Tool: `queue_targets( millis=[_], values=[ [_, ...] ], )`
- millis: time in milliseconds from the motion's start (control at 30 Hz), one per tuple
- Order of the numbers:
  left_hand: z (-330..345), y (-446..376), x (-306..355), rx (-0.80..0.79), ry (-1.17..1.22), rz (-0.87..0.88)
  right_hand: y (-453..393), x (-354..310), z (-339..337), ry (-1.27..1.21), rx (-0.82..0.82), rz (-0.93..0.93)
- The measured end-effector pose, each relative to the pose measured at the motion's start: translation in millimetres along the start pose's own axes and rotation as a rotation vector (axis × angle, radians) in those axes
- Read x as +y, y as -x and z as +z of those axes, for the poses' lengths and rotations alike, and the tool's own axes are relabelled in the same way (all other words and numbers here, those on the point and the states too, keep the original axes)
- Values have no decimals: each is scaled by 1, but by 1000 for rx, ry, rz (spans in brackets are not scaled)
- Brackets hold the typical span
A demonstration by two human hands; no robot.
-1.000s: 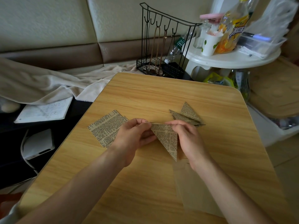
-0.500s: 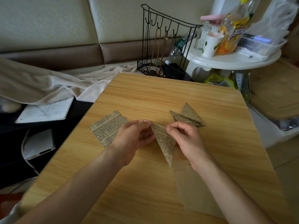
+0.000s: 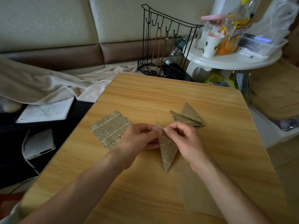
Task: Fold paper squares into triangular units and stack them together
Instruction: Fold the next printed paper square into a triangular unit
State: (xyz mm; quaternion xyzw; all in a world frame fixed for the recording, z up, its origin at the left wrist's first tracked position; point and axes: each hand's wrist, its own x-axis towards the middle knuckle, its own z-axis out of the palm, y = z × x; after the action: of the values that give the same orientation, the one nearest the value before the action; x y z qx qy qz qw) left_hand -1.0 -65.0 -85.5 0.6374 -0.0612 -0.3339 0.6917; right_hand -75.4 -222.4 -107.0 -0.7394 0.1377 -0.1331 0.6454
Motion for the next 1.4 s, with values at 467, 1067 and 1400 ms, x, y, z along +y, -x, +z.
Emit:
queue_targets(
  millis=[467,1067,1400],
  values=[
    [-4,-3,5,160,88,27,0,1,-1,75,-48,-1],
    [-12,-4,4,333,-418,131,4,3,-2,472,197,-136],
    [-8,3,2,225,-1217,653,10,9,6,748,254,-310]
  ],
)
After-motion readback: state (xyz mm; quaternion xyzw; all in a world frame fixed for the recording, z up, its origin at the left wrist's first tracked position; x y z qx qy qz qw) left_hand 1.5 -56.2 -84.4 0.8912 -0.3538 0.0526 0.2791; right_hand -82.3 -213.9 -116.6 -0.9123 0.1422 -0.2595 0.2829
